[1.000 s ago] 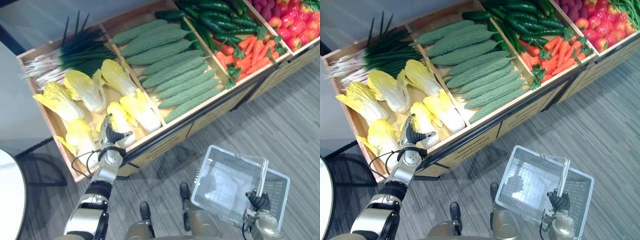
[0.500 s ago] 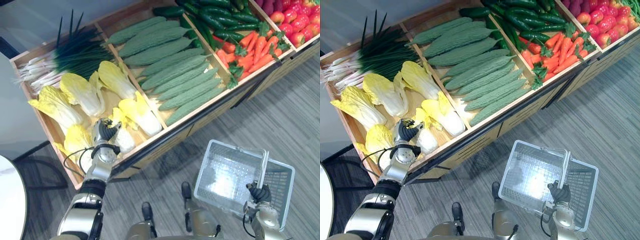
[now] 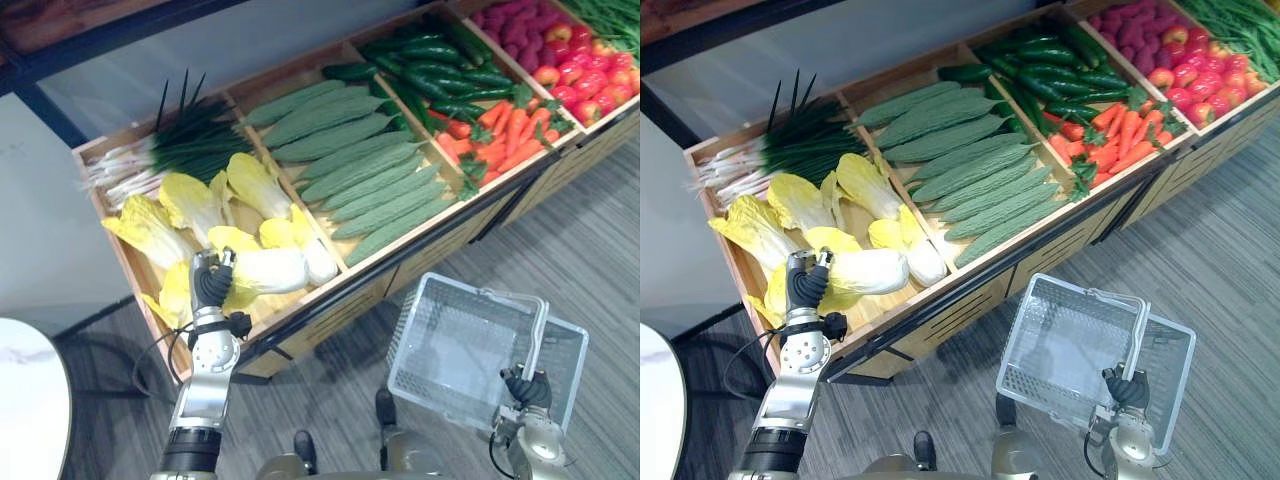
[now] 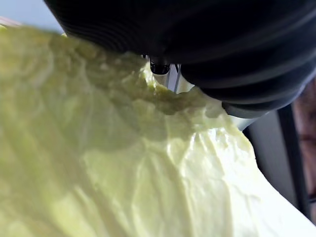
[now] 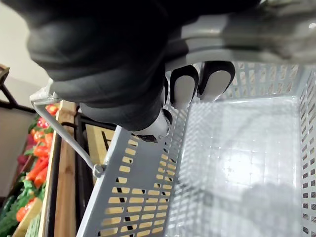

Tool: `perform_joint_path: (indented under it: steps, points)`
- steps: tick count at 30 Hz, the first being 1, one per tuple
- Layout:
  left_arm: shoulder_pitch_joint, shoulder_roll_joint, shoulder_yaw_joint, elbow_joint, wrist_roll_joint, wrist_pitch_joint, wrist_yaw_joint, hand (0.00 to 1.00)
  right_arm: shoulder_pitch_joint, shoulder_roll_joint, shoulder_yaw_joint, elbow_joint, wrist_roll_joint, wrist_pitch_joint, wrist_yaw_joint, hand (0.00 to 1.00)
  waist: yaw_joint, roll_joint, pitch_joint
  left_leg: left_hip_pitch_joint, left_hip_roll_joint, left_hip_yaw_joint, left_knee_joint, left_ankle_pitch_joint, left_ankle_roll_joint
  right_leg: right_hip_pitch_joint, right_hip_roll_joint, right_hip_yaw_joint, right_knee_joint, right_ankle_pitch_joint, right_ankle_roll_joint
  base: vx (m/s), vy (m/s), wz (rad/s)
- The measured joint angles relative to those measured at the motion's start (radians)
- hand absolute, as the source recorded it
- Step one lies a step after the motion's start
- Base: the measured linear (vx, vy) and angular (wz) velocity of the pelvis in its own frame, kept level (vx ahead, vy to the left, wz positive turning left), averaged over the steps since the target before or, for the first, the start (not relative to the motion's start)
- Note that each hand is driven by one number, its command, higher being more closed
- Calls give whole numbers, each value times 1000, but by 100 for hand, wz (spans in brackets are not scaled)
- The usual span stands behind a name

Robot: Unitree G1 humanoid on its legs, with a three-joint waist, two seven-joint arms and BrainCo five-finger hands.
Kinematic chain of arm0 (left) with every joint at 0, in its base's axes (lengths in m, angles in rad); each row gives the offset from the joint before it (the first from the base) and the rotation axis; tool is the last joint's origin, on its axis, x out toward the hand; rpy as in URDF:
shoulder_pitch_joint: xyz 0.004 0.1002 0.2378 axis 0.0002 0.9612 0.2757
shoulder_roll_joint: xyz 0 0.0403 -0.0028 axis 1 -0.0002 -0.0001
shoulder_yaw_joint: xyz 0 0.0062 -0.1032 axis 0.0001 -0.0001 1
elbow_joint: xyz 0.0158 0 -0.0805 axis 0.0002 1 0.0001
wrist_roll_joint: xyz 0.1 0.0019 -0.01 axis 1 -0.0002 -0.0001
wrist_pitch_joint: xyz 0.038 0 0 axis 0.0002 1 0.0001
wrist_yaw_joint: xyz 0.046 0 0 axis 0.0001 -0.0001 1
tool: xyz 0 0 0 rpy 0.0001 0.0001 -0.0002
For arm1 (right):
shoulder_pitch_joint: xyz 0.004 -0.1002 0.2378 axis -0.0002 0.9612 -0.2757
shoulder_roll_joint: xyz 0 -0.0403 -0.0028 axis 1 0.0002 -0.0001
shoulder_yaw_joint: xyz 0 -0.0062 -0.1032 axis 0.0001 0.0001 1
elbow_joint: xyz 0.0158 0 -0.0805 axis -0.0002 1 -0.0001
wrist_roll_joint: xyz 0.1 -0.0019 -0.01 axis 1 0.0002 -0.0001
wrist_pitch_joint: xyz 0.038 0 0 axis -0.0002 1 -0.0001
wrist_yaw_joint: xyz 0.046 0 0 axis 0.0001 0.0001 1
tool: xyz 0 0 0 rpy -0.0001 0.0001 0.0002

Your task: Pick vegetable in the basket

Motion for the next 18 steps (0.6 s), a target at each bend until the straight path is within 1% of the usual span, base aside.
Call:
perform_joint_path:
  steps: [2, 3, 4, 5, 6, 7, 8, 9, 10, 11, 12, 13, 14, 15, 16, 17, 18]
  points:
    - [24, -20, 19, -71, 0, -13, 10, 100, 11, 0, -14, -1, 0, 0, 0, 100, 0, 5, -3, 7, 2, 26, 3, -4, 1, -8, 5, 24, 7, 0, 0, -67, 1, -47]
    - [40, -42, 47, -139, 0, -24, 25, 100, 13, 0, -19, -6, -1, 0, 0, 100, 2, 6, -4, 7, 6, 65, 9, -10, 1, -32, 13, 55, 20, 3, 0, -62, -5, -61]
    - [45, -47, 58, -163, -1, -32, 29, 100, 12, 0, -19, -10, -2, 0, 0, 100, 4, 6, -4, 4, 7, 83, 15, -14, 0, -44, 18, 74, 27, 7, 1, -70, -2, -97]
    - [46, -56, 73, -199, -3, -43, 42, 100, 11, 0, -19, -29, -5, 4, 0, 100, 15, 6, -4, 0, 10, 126, 31, -27, -1, -66, 27, 113, 29, 20, 1, -42, 3, -87]
    - [44, -58, 75, -215, -7, -49, 46, 100, 10, 0, -19, -42, -10, 5, 0, 100, 21, 6, -4, -3, 15, 148, 42, -35, -1, -75, 32, 133, 27, 26, 0, -58, -3, -126]
    - [44, -61, 79, -249, -11, -58, 54, 100, 1, -1, -19, -60, -22, 6, -1, 100, 25, 3, -2, -6, 31, 215, 71, -57, -1, -98, 32, 102, 6, 10, -16, -73, -17, -111]
    - [44, -62, 78, -253, -12, -62, 60, 100, -8, -1, -18, -67, -23, 7, -1, 100, 28, 5, -3, -7, 42, 243, 82, -64, -1, -103, 25, 35, 9, -9, -43, -59, -31, -165]
    - [41, -59, 80, -253, -23, -74, 61, 100, -37, 1, -1, -78, -32, 8, -3, 100, 30, 7, -3, 4, 76, 323, 98, -78, -2, -123, -4, -205, 42, -47, -105, -23, -41, -141]
    - [41, -58, 82, -253, -28, -75, 60, 100, -49, 0, 8, -79, -33, 7, -4, 100, 31, 6, -3, 14, 87, 356, 99, -82, -2, -128, -25, -323, 64, -60, -124, 30, -50, -166]
    - [41, -57, 84, -253, -32, -76, 59, 100, -68, -1, 23, -80, -33, 6, -7, 100, 38, 5, -3, 36, 103, 410, 95, -87, -10, -130, -59, -508, 111, -80, -151, 58, -78, -164]
    - [41, -57, 82, -253, -34, -77, 58, 100, -87, -1, 39, -85, -34, 5, -9, 100, 50, 4, -4, 69, 119, 483, 95, -96, -25, -121, -91, -695, 161, -97, -153, 81, -88, -169]
    - [42, -58, 80, -252, -34, -77, 57, 100, -94, -1, 48, -91, -40, 5, -9, 100, 55, 3, -4, 84, 126, 517, 98, -100, -33, -116, -94, -733, 174, -96, -147, 120, -139, -177]
    - [41, -60, 66, -251, -39, -77, 55, 100, -97, -1, 66, -124, -44, 5, -8, 100, 53, 3, -4, 111, 138, 561, 107, -103, -37, -127, -85, -719, 198, -86, -137, 162, -184, -156]
    - [40, -65, 34, -248, -39, -78, 40, 100, -93, -2, 77, -147, -54, 5, -8, 100, 48, 4, -5, 136, 155, 598, 131, -103, -37, -145, -71, -662, 239, -108, -144, 175, -195, -142]
    - [39, -67, 10, -242, -39, -80, 35, 100, -91, -2, 81, -155, -59, 5, -7, 100, 47, 3, -4, 146, 171, 611, 165, -103, -37, -148, -66, -641, 262, -129, -143, 224, -215, -124]
    - [39, -68, -40, -217, -41, -89, 16, 100, -89, -9, 97, -162, -60, 5, -7, 100, 40, -2, -7, 145, 220, 626, 293, -103, -36, -147, -54, -598, 299, -159, -152, 256, -209, -103]
    - [39, -69, -73, -198, -41, -89, 5, 100, -89, -18, 109, -168, -60, 5, -3, 100, 35, -2, -7, 138, 273, 627, 415, -95, -24, -137, -38, -570, 319, -178, -158, 320, -231, -130]
